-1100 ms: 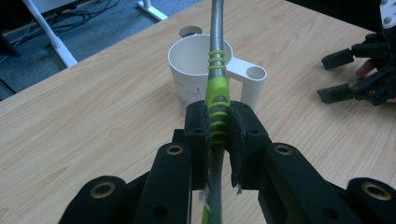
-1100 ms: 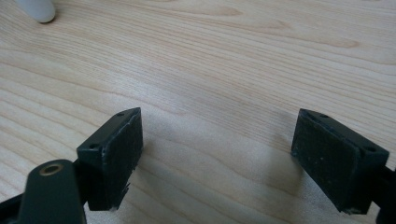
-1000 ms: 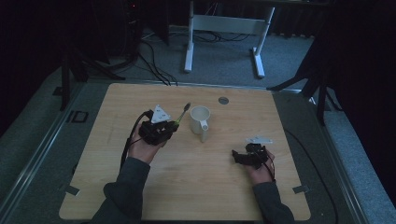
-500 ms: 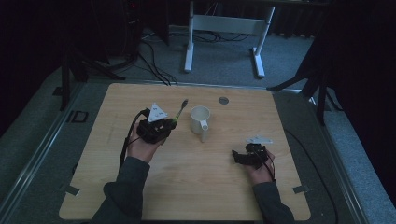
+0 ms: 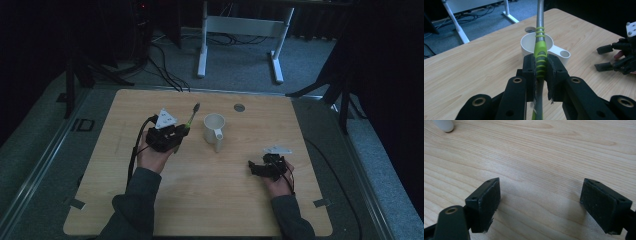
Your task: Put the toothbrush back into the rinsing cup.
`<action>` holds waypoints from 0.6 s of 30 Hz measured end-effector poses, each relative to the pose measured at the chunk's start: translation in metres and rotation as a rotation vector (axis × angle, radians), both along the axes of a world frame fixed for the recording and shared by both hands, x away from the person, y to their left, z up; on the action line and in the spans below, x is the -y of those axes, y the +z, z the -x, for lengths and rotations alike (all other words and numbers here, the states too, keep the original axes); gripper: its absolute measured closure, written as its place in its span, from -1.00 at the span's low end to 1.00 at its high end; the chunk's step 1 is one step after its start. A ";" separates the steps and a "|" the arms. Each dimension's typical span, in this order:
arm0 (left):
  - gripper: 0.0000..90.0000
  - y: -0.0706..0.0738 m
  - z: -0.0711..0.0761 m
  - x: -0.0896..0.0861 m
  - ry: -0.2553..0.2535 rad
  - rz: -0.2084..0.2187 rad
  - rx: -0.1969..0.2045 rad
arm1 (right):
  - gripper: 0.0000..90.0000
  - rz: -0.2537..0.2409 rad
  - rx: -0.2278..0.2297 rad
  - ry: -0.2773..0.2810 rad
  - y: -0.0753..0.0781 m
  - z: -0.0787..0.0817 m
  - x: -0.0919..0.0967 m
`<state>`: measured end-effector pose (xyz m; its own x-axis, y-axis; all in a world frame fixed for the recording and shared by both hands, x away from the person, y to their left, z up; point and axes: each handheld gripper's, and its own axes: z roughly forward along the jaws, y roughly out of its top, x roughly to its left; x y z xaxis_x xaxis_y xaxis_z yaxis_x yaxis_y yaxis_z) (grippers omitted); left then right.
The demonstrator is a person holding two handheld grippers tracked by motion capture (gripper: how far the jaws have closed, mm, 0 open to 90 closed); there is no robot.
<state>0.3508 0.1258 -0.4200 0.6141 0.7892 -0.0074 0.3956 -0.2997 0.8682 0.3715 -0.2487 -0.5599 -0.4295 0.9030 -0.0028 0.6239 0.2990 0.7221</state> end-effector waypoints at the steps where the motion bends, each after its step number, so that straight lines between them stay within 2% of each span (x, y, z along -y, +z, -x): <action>1: 0.75 0.000 0.000 0.000 0.000 0.004 0.000 | -0.64 0.000 0.000 0.000 0.000 0.000 0.000; 11: 0.75 0.000 -0.003 -0.002 -0.005 0.072 -0.002 | -0.64 0.000 0.000 0.000 0.000 0.000 0.000; 18: 0.75 0.001 -0.005 0.002 -0.006 0.086 0.005 | -0.64 -0.001 0.000 -0.001 0.000 0.000 0.000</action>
<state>0.3554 0.1233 -0.4194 0.6186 0.7823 -0.0723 0.3898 -0.2257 0.8928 0.3716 -0.2486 -0.5599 -0.4286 0.9035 -0.0020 0.6242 0.2977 0.7223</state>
